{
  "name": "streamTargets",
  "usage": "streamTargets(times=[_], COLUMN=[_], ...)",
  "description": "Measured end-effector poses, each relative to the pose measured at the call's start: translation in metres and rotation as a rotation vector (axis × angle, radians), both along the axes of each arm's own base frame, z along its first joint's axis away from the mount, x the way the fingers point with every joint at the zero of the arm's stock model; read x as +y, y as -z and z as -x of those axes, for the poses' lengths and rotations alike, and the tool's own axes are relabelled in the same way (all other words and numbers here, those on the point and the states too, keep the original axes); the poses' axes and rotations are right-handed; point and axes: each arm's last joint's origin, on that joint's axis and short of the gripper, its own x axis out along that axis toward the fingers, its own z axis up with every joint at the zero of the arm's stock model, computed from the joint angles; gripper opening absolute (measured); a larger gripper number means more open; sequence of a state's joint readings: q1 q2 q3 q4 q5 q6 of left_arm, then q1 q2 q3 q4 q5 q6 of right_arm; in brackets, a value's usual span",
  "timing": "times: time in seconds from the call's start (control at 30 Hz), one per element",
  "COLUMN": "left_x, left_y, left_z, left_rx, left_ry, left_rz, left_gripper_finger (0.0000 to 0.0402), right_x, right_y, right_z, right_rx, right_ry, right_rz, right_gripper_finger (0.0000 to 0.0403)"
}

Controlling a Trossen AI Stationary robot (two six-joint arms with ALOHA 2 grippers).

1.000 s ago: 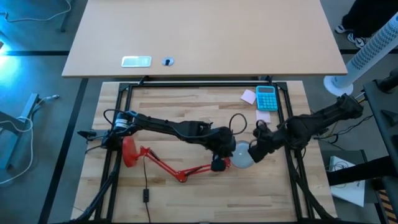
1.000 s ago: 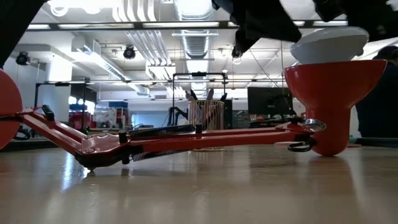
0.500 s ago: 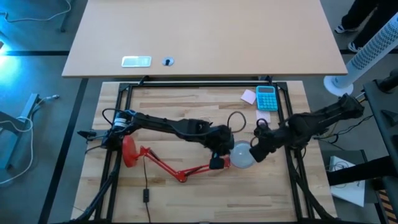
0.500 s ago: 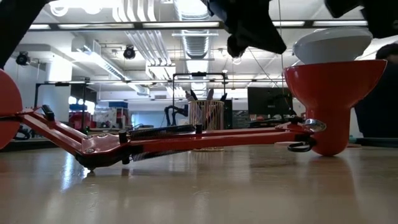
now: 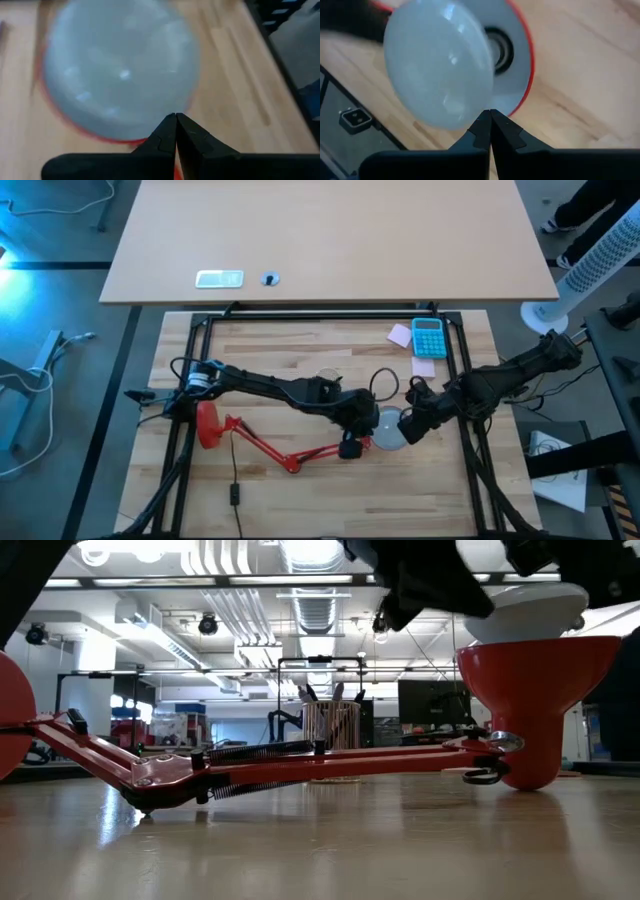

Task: Screw lightbulb
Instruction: Remove the light bulb from the lamp

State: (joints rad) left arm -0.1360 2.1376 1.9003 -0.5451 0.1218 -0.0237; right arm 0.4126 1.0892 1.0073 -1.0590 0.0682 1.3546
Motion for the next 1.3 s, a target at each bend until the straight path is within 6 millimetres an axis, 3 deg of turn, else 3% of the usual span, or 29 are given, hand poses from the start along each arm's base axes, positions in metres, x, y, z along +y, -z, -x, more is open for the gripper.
streamTargets(times=[0.3,0.53,0.73,0.93,1.1,1.3], left_x=[-0.023,0.001,0.020,0.021,0.015,-0.002], left_y=[-0.009,-0.007,-0.006,-0.006,-0.006,-0.006], left_z=[0.003,0.001,-0.002,-0.002,-0.001,0.001], left_rx=[-0.047,-0.021,-0.021,-0.021,-0.022,-0.018], left_ry=[0.036,-0.050,-0.146,-0.146,-0.125,-0.071], left_rz=[0.054,0.024,-0.008,-0.012,-0.003,0.006], left_gripper_finger=[0.0000,0.0000,0.0000,0.0000,0.0000,0.0000], right_x=[-0.023,-0.011,0.006,0.014,0.014,-0.002], right_y=[-0.018,-0.032,-0.018,-0.007,-0.004,-0.002], right_z=[0.001,0.011,0.012,0.000,-0.014,-0.020], right_rx=[-0.013,0.025,0.088,0.103,0.062,0.060], right_ry=[-0.016,-0.053,-0.036,-0.040,-0.065,-0.064], right_rz=[0.066,-0.031,-0.120,-0.108,-0.098,-0.046], right_gripper_finger=[0.0000,0.0000,0.0000,0.0000,0.0000,0.0000])
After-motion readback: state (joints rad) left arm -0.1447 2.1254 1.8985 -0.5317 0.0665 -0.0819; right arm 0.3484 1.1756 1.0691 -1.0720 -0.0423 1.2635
